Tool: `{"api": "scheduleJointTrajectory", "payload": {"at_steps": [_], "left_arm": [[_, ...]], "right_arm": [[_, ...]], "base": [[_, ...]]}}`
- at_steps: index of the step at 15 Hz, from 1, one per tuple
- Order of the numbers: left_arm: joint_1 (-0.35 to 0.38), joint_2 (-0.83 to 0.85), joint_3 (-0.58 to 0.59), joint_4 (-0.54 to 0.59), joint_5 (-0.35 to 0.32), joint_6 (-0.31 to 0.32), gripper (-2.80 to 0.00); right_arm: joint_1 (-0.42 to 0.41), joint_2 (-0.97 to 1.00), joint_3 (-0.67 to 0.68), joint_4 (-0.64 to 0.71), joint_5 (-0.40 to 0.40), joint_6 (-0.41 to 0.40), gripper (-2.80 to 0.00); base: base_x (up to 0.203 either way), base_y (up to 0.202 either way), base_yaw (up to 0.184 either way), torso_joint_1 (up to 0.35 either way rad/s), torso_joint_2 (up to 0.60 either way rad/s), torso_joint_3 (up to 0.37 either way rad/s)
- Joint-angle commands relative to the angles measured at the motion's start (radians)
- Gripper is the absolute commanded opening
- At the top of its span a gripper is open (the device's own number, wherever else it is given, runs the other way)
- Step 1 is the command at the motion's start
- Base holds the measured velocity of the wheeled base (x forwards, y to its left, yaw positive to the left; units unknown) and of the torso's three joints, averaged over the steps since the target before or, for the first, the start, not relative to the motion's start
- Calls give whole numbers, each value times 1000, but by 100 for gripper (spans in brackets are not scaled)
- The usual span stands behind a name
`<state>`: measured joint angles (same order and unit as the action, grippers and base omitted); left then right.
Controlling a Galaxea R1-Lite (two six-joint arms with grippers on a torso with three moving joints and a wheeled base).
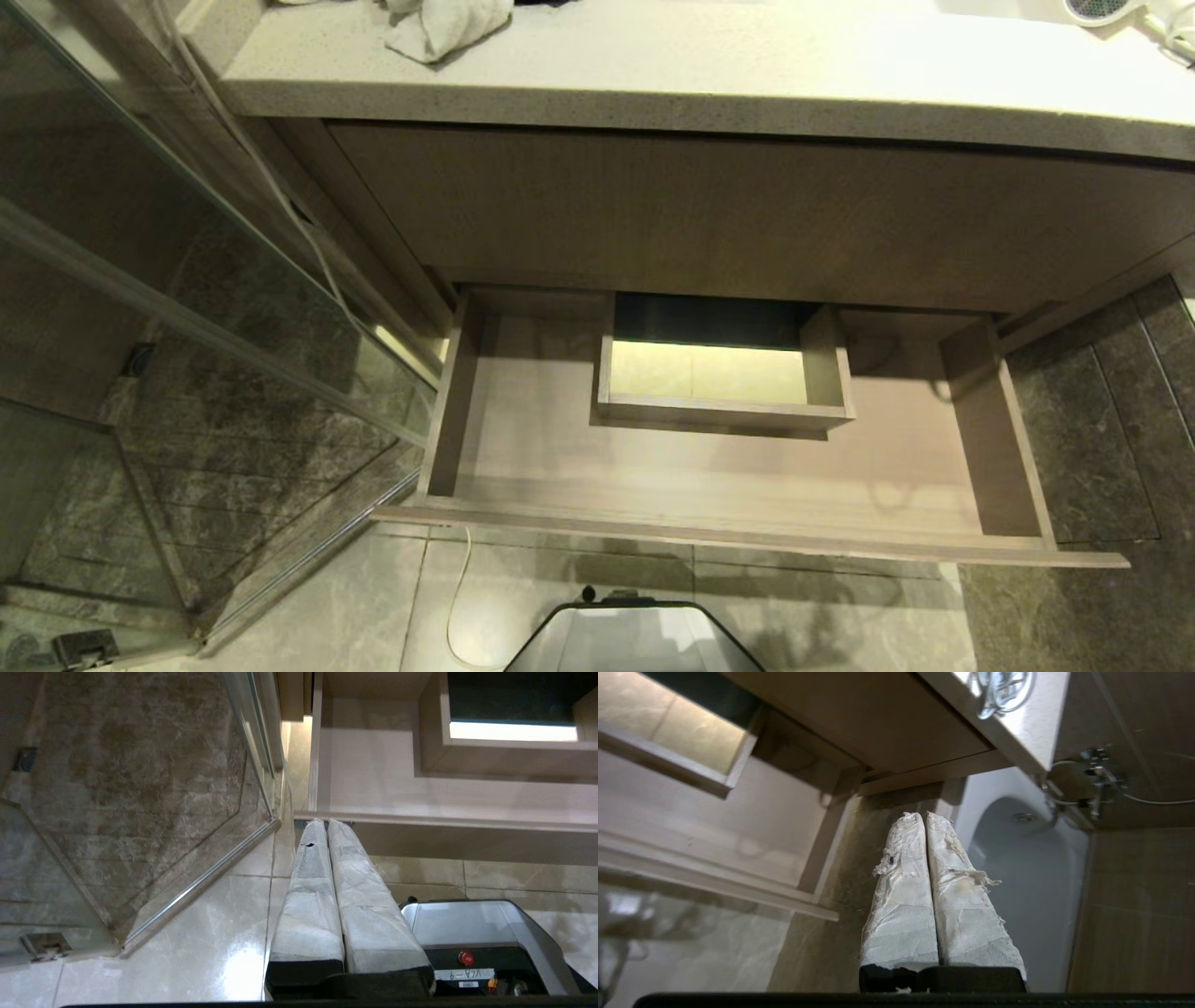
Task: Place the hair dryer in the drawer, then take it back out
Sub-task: Close the drawer
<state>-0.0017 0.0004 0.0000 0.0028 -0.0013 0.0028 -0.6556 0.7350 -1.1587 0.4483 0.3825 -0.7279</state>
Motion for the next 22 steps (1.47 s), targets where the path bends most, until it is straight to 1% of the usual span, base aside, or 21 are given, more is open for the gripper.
{"api": "scheduleJointTrajectory", "payload": {"at_steps": [1, 6, 9, 13, 22], "left_arm": [[0, 0, 2, 0, 0, 0, -280], [0, 0, 0, 0, 0, 0, -280], [0, 0, 1, 0, 0, 0, -280], [0, 0, 0, 0, 1, 0, -280], [0, 0, 1, 0, 0, 0, -280]], "right_arm": [[-1, -64, 25, -15, -7, -4, -280], [0, -167, 47, -18, -38, -43, -280], [2, -207, 50, 48, -38, -44, -280], [2, -221, 72, 74, -29, -41, -280], [2, -255, 227, 41, -26, -42, -280]], "base": [[0, 0, 0, -319, 403, 52], [0, 0, 0, -308, 522, 208], [0, 0, 0, -298, 530, 228], [0, 0, 0, -291, 507, 215], [0, 0, 0, -268, 417, 160]]}}
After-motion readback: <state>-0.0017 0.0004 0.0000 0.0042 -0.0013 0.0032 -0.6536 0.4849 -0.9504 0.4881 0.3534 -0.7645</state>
